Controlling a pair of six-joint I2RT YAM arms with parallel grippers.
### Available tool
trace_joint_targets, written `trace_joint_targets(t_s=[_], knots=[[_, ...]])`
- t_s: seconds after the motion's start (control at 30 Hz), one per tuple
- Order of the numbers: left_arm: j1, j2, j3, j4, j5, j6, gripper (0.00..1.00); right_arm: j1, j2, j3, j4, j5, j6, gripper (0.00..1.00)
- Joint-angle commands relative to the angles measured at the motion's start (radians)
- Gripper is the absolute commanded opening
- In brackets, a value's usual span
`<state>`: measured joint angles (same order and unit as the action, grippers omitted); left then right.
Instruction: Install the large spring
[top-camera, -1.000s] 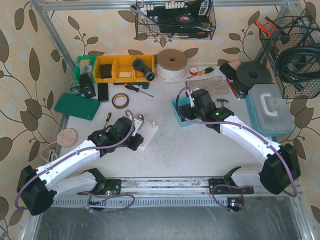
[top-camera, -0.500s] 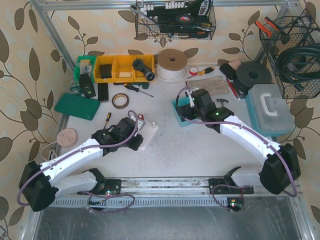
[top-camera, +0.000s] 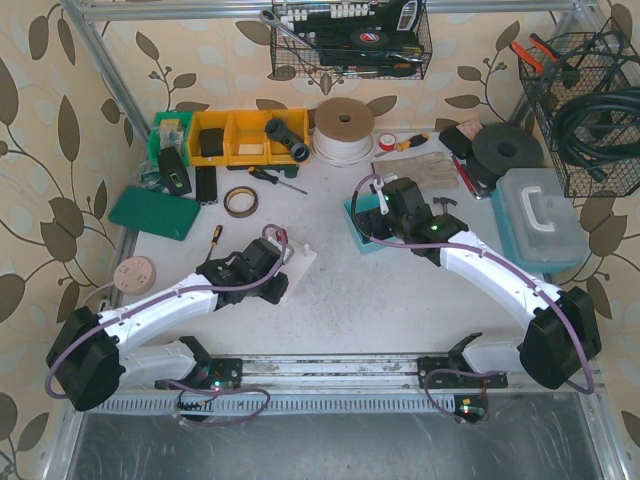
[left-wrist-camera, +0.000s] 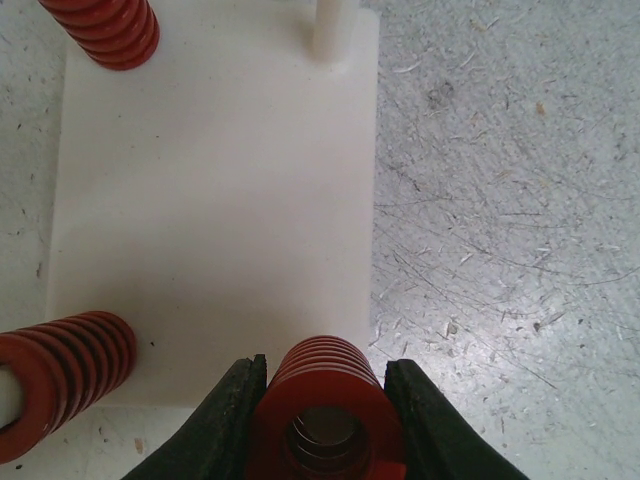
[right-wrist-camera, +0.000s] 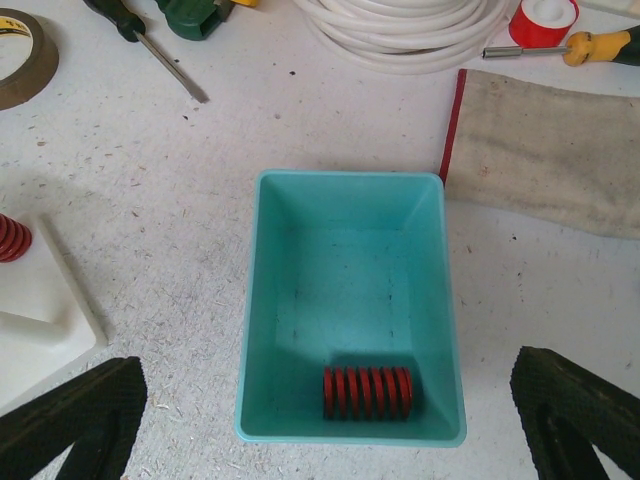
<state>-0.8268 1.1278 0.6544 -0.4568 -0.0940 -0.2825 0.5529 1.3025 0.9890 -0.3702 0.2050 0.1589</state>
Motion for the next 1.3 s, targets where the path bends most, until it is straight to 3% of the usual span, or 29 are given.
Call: trace_joint_targets(t_s=[0.0,0.5,0.57,0.6,0.77,0.87,1.07,1.17,1.27], knots=[[-0.009,0.022,-0.001,0.039,-0.014,0.009,0.04,-0.003,-0.011,-0.014,0.009,-0.01,-0.01,0.99],[-0.009,-0.027,-0.006,0.024,-0.038,-0.009,0.47,-0.006,-0.008,-0.005,-0.007,0.006,-0.018,0.99],[-0.009,-0.054,-0.001,0.023,-0.041,-0.01,0.64,-0.007,-0.007,0.0,-0.011,0.007,-0.02,0.99],[-0.009,-0.067,0.003,0.023,-0.042,-0.008,0.66,-0.006,-0.008,0.002,-0.017,0.007,-0.021,0.99],[-0.009,-0.119,0.045,0.014,-0.096,0.012,0.7,-0.01,-0.001,0.016,-0.038,0.007,-0.017,0.99],[-0.008,-0.132,0.085,0.026,-0.199,0.032,0.71,-0.023,0.023,0.032,-0.06,0.006,-0.001,0.99],[0.004,-0.129,0.094,0.153,-0.405,0.114,0.84,-0.037,0.154,0.124,-0.095,-0.003,-0.032,0.9],[0.049,-0.118,0.078,0.22,-0.4,0.106,0.89,-0.038,0.238,0.187,-0.134,0.02,-0.045,0.79],[0.091,-0.11,0.054,0.269,-0.339,0.074,0.89,-0.054,0.306,0.229,-0.165,0.002,-0.074,0.75]])
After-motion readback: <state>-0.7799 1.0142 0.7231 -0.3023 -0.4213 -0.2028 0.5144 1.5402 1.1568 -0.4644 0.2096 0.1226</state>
